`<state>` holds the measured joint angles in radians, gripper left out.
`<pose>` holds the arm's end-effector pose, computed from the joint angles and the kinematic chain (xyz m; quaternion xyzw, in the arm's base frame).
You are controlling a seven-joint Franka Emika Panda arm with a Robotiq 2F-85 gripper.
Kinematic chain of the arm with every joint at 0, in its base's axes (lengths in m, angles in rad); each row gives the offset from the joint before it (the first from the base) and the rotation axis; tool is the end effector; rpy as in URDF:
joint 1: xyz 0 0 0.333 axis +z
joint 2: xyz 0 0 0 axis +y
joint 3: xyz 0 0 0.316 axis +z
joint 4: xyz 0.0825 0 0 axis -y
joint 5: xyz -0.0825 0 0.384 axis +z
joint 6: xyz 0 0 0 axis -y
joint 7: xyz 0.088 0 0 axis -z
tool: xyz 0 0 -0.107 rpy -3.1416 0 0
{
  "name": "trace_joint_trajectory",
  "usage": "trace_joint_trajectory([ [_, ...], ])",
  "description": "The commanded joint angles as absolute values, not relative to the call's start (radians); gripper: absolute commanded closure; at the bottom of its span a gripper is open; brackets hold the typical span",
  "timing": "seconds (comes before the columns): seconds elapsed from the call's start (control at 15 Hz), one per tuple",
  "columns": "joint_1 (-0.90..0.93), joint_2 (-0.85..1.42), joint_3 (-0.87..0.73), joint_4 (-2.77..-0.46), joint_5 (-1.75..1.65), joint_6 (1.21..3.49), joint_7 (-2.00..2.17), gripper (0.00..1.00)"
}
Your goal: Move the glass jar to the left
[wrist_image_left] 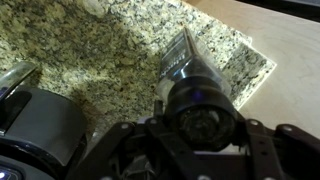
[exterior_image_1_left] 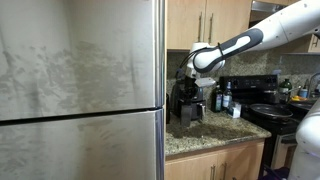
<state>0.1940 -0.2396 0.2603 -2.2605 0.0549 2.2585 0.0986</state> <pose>0.4451 0.2250 0.4793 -0.9802 -0.1610 -0.1127 0.0240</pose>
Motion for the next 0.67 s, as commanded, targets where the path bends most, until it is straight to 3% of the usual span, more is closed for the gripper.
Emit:
trace_joint_trajectory([
  [0.0,0.180,-0.190,0.269,-2.245,-0.053,2.260,0.150,0.74],
  [0.6,0.194,-0.047,0.254,-2.229,-0.118,2.499,0.325,0.74],
])
